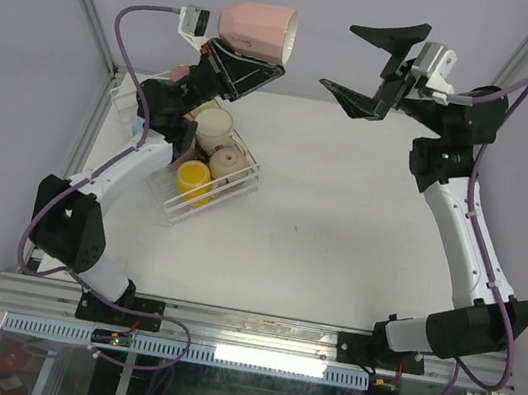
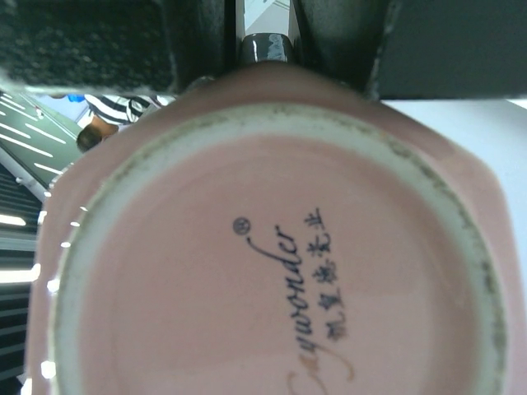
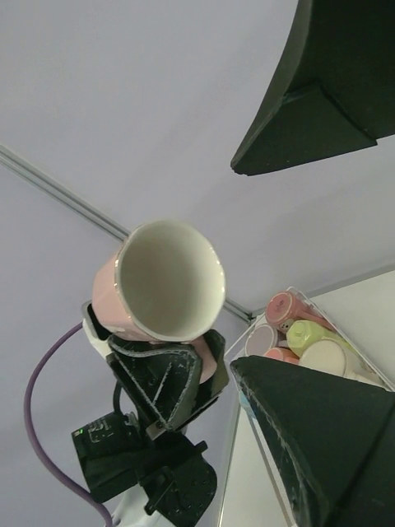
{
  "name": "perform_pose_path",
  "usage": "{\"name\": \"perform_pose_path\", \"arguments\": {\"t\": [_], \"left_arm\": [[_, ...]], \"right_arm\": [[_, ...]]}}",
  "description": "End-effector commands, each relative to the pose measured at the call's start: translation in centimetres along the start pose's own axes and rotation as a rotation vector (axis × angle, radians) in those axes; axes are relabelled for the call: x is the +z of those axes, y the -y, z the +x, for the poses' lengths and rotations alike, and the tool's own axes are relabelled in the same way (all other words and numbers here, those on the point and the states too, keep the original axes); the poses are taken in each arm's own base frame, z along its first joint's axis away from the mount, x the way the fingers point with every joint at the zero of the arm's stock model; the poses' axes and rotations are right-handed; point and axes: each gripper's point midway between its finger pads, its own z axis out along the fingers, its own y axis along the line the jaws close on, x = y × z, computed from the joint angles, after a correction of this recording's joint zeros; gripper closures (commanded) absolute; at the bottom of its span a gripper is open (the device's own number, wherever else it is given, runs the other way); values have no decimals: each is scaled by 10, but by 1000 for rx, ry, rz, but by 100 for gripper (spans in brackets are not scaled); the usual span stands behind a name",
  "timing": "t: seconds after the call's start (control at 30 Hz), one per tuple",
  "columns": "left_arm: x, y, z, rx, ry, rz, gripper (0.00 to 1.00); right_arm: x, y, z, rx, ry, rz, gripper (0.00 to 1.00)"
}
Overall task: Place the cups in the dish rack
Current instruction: Place the cup on the dish rack.
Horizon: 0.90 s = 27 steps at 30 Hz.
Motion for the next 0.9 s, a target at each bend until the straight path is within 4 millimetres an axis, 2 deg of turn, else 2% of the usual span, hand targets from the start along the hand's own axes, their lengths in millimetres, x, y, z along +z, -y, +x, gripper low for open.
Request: {"name": "perform_pose_path", "arguments": {"t": [0.0,0.07,0.1,0.17,0.37,0.67,0.7,0.87], "left_arm": [[-5,62,-17,175,24,105,100],[-7,62,-20,198,20,80,100],[-8,59,-21,208,15,62,100],[-10,66,-24,246,9,37,100],[-17,62,-31,332,-13,-70,100],[-42,31,-38,446,-77,-379,100],[-49,23,-37,446,-90,-444,100],[-83,6,-41,504,-88,-678,100]], "right_arm": [[-10,5,-10,-27,-18,63,7],[-15,3,-3,9,-49,69,7],[-18,9,2,-3,-67,107,6],[-25,11,11,3,-105,131,6],[-45,12,42,63,-226,188,5],[-79,1,90,118,-418,239,2],[-82,-1,95,123,-433,241,2],[-93,-15,119,181,-489,227,2]]}}
